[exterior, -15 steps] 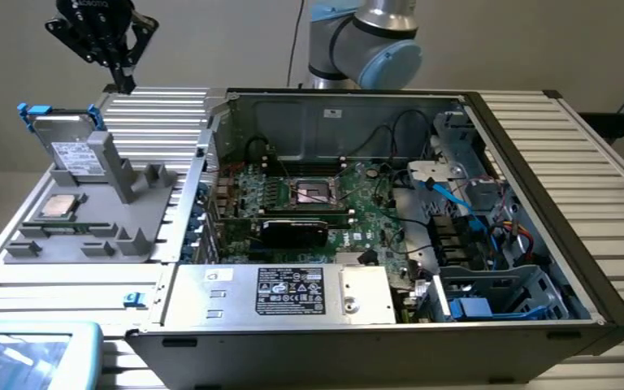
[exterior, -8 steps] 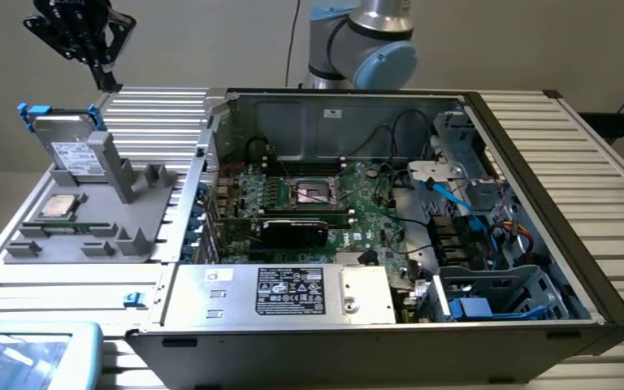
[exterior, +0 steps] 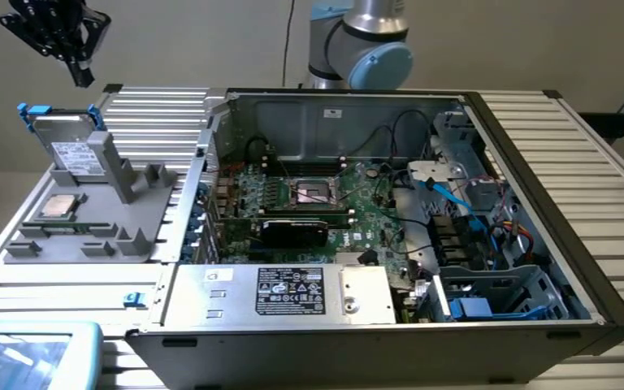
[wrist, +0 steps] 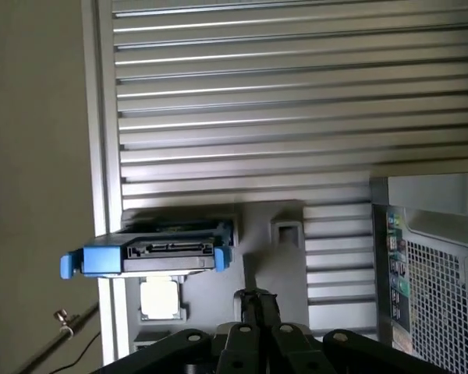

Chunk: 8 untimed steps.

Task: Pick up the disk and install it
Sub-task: 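Reach for the disk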

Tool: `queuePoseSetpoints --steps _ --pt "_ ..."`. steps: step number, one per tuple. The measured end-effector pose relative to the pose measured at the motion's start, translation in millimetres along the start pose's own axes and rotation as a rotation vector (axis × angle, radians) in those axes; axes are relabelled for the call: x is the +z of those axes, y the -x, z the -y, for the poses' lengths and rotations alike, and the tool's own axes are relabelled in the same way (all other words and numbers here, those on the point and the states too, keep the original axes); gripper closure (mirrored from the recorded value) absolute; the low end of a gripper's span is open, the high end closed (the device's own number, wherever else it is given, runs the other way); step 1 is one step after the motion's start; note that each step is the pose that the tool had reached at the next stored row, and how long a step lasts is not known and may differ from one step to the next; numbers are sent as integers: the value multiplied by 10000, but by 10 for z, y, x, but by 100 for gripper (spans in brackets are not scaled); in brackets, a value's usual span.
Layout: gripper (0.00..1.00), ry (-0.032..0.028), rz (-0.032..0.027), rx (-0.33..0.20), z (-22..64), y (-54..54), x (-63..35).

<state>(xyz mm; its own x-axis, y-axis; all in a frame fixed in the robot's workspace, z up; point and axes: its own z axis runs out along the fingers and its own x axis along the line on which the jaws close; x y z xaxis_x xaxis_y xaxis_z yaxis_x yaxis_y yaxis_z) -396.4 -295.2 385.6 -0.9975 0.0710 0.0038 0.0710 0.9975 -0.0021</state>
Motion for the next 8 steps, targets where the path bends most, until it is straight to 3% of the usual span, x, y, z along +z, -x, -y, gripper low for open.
queuePoseSetpoints --steps 8 --pt "89 -18 2 0 -98 -372 27"
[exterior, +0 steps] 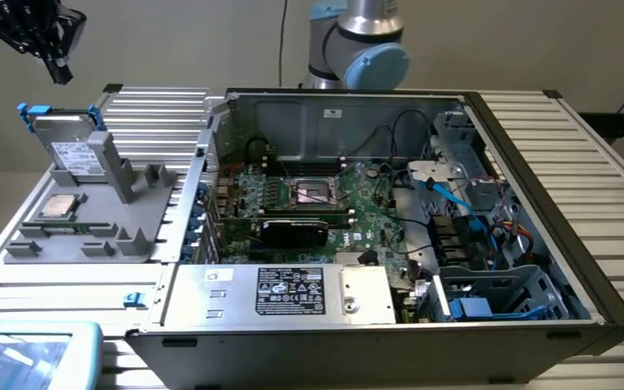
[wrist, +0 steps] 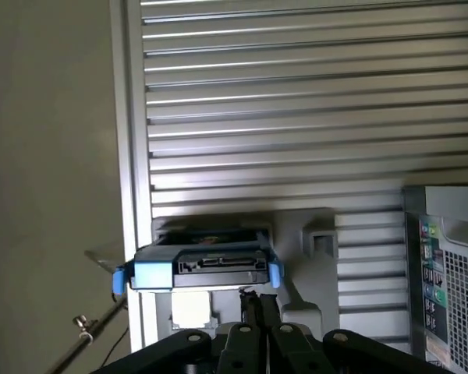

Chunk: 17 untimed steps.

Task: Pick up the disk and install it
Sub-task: 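Reach for the disk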

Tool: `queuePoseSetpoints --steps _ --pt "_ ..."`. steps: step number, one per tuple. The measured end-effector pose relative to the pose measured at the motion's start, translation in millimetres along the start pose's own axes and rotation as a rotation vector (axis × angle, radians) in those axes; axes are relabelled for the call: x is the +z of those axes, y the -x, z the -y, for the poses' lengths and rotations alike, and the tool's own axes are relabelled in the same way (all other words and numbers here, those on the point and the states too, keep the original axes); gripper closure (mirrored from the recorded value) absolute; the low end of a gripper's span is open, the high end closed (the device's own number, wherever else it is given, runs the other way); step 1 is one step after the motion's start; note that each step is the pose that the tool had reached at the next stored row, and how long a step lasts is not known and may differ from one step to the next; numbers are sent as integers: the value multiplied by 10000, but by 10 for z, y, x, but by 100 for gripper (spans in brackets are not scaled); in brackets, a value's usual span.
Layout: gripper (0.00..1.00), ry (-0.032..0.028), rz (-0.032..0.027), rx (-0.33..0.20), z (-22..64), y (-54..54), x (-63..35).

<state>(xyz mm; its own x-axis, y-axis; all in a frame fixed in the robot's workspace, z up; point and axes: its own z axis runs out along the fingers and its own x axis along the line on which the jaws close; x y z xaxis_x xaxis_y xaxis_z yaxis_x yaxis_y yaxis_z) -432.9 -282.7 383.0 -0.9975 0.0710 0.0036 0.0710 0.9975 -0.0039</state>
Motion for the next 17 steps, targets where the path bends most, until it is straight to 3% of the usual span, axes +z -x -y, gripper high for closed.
queuePoseSetpoints --steps 11,17 --pt "89 -8 0 1 -62 -499 168" --pt "89 -31 -19 0 -57 -529 233"
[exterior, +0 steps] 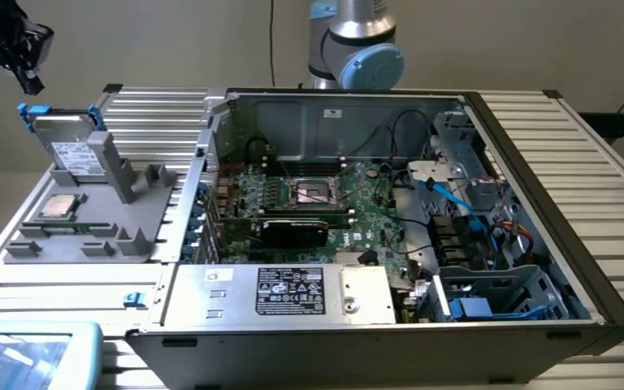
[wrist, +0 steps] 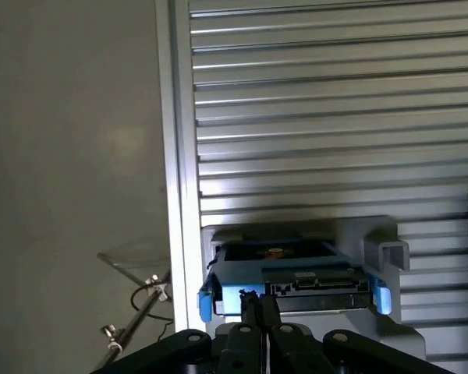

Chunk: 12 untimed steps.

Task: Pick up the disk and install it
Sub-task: 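Reach for the disk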

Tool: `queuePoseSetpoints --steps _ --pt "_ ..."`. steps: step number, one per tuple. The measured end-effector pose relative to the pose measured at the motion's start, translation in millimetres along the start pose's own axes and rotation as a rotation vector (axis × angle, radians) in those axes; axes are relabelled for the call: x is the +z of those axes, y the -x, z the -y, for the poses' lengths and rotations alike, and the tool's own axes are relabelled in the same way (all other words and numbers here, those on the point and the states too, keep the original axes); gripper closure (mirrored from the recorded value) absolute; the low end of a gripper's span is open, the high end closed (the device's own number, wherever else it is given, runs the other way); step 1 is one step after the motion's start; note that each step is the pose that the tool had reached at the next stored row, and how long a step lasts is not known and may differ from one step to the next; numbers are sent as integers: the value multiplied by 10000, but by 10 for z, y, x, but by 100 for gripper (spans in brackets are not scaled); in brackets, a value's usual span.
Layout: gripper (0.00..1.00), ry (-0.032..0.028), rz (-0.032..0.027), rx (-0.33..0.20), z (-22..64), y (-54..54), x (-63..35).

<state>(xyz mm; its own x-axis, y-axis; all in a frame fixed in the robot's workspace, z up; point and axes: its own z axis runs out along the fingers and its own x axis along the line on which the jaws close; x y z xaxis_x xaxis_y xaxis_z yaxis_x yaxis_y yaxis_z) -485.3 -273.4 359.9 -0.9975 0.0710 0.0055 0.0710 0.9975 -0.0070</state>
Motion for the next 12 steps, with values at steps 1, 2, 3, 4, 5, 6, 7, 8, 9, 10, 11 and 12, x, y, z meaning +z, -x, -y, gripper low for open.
queuePoseSetpoints --steps 1,2,3,4,5,6,7,8,9,10,11,12 --pt "89 0 -1 0 0 0 0" --pt "89 0 1 0 0 0 1" --pt "89 0 1 0 0 0 1" --pt "89 0 1 0 0 0 1" --pt "89 0 1 1 4 0 1" --pt "89 0 2 1 14 1 2" --pt "89 0 2 1 31 2 3" --pt "89 -1 0 0 49 4 4" --pt "89 0 -1 1 67 5 6" --pt "89 -1 -1 0 85 7 8" --pt "89 0 -1 0 98 10 13" --pt "89 1 2 0 106 13 22"
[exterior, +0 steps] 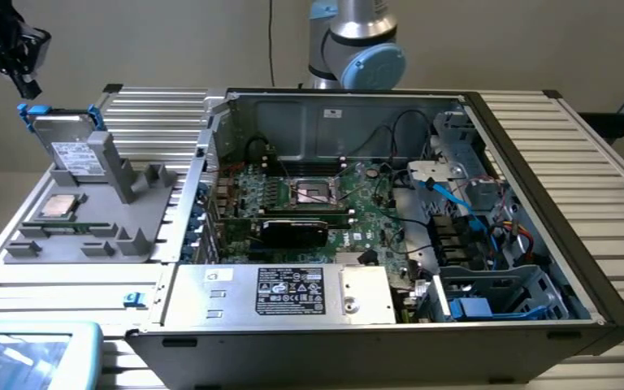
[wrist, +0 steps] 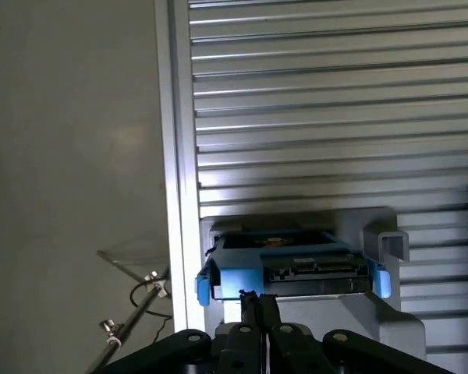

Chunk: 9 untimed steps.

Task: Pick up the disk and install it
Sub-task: 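Reach for the disk, then pick up the disk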

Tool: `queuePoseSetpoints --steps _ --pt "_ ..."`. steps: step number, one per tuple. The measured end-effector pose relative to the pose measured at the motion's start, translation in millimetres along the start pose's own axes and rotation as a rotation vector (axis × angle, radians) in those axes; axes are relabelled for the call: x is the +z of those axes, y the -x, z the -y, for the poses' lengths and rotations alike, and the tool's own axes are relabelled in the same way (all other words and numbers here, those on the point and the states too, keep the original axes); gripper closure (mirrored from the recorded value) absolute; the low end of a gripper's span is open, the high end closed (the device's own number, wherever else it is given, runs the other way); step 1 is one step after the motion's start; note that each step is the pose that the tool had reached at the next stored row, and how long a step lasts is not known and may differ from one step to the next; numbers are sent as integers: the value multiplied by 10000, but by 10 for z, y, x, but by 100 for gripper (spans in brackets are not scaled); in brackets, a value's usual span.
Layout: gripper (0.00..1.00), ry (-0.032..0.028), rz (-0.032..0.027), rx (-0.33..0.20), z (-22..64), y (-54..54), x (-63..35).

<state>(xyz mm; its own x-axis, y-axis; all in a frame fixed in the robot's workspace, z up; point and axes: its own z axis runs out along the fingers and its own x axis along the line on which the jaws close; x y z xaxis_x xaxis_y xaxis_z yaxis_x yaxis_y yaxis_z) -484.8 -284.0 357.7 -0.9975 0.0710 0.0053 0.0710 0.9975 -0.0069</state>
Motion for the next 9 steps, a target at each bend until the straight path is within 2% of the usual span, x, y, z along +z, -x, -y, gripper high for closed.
queuePoseSetpoints --steps 5,9 --pt "89 -1 -2 0 8 7 80" --pt "89 -6 -3 0 9 7 80"
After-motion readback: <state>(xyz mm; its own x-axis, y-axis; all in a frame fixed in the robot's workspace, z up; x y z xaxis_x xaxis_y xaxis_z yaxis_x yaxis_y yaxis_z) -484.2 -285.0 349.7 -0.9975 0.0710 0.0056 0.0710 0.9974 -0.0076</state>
